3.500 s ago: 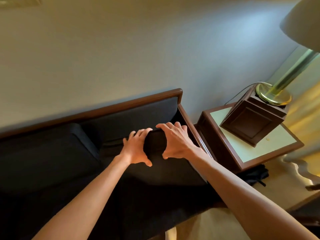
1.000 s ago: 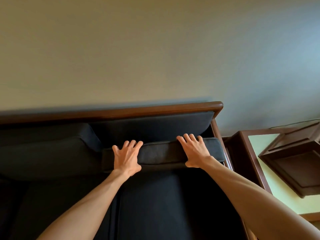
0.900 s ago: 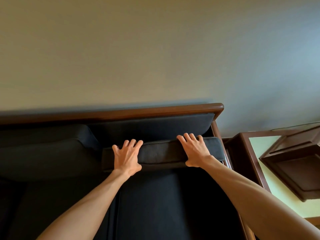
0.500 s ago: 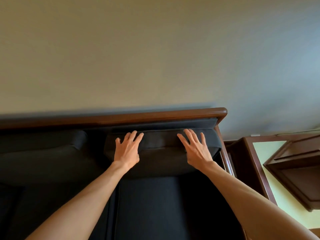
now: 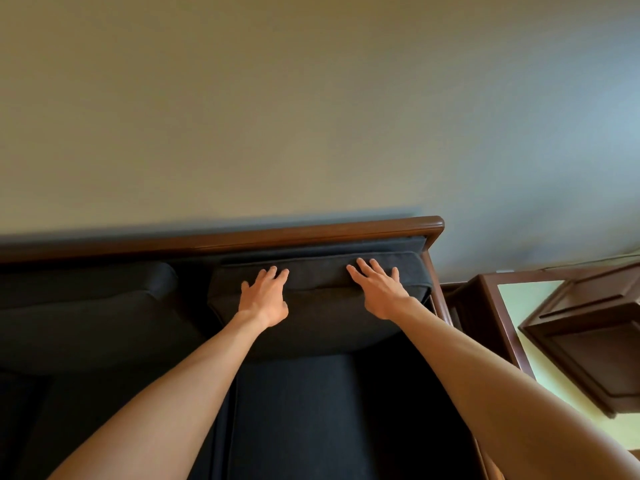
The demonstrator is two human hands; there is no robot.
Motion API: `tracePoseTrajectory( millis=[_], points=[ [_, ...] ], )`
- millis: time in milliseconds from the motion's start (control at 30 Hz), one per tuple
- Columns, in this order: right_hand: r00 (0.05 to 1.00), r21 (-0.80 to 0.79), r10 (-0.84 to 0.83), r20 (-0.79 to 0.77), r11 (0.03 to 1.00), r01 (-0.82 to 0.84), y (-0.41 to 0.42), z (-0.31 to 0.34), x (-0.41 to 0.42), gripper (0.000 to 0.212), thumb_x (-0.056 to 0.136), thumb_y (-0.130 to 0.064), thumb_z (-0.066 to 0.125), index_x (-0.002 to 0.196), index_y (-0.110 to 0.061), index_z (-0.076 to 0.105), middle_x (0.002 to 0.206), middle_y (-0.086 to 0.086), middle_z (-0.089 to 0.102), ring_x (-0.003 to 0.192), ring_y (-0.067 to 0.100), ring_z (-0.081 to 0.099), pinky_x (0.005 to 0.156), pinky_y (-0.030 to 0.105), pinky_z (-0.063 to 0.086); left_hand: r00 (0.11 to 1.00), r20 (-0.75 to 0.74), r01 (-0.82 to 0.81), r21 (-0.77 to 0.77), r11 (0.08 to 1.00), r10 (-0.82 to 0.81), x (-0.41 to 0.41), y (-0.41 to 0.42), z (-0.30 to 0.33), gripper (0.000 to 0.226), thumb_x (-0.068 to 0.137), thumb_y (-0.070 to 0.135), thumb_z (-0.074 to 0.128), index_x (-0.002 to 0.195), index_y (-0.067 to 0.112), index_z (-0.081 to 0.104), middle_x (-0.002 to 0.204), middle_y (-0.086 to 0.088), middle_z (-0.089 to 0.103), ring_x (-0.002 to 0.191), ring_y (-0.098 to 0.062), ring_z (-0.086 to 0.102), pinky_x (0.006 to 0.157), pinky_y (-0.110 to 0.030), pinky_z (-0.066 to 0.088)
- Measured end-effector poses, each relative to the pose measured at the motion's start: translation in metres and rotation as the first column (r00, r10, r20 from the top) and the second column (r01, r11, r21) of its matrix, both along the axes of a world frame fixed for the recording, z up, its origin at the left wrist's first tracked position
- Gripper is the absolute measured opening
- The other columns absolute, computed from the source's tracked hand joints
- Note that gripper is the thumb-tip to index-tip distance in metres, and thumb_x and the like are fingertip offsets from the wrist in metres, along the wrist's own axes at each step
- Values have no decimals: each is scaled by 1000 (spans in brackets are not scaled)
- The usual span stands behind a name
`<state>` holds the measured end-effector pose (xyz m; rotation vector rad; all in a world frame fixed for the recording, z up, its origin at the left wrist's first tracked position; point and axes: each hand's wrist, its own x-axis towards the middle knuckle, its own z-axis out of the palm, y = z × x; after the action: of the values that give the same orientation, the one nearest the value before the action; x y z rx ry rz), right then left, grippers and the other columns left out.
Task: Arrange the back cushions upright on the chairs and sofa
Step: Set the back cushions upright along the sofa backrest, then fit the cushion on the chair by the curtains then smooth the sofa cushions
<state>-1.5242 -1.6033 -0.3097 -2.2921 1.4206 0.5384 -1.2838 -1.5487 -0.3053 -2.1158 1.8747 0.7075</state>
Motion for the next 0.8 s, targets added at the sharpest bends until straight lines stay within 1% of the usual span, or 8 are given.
tracePoseTrajectory(
  millis=[67,133,267,367,467,567,700,800],
  points=[
    [1000,16,-13,11,1000,12,-6,26,2,70,98,-6,45,158,-18,11,165,6,5,152,29,3,115,64,15,999,-41,-16,-7,1000,16,-5,-6,23,68,95,22,57,154,20,23,156,-8,34,143,-28,33,112,-52,34],
    [993,-64,-84,89,994,89,-6,57,1,63,99,-11,45,156,-16,20,164,7,15,149,30,16,114,59,25,996,-84,-27,-66,997,22,-13,-10,52,60,97,24,55,151,21,31,146,-8,48,131,-29,48,103,-49,44],
    [958,-176,-168,231,961,211,0,130,-12,50,96,-15,49,146,-14,43,153,10,37,136,33,39,106,53,39,990,-133,20,-213,977,-49,-29,-17,127,42,98,28,52,140,19,49,134,-7,58,119,-28,56,97,-44,48],
    [917,-258,-226,329,912,317,20,200,-36,41,95,-17,53,135,-17,55,144,8,50,127,30,51,105,48,43,984,-134,66,-353,933,-120,-45,-16,203,40,98,34,53,134,18,53,130,-7,61,115,-28,58,96,-43,49],
    [891,-351,-239,386,855,382,55,273,-65,32,96,-22,56,127,-16,62,140,7,54,126,28,54,105,44,44,972,-147,93,-485,870,-185,-72,-2,272,41,95,40,56,131,20,55,125,-6,63,113,-30,59,97,-44,47],
    [873,-445,-254,416,780,439,104,334,-107,30,96,-26,56,124,-18,63,137,6,56,123,27,55,104,45,45,943,-132,176,-577,797,-304,-123,19,328,41,94,41,58,130,20,56,123,-6,65,114,-30,59,97,-44,47],
    [851,-521,-318,417,684,511,172,387,-184,26,95,-27,55,119,-21,65,125,4,60,114,24,57,98,41,47,876,-109,292,-654,698,-469,-214,56,383,40,94,41,59,127,20,57,120,-6,66,113,-29,60,98,-45,47],
    [811,-550,-410,418,596,584,235,409,-260,26,95,-24,56,117,-17,67,125,8,61,117,26,56,102,39,42,797,-76,393,-687,611,-599,-302,95,409,40,93,42,59,127,20,57,120,-3,66,116,-28,57,99,-44,45]
  ],
)
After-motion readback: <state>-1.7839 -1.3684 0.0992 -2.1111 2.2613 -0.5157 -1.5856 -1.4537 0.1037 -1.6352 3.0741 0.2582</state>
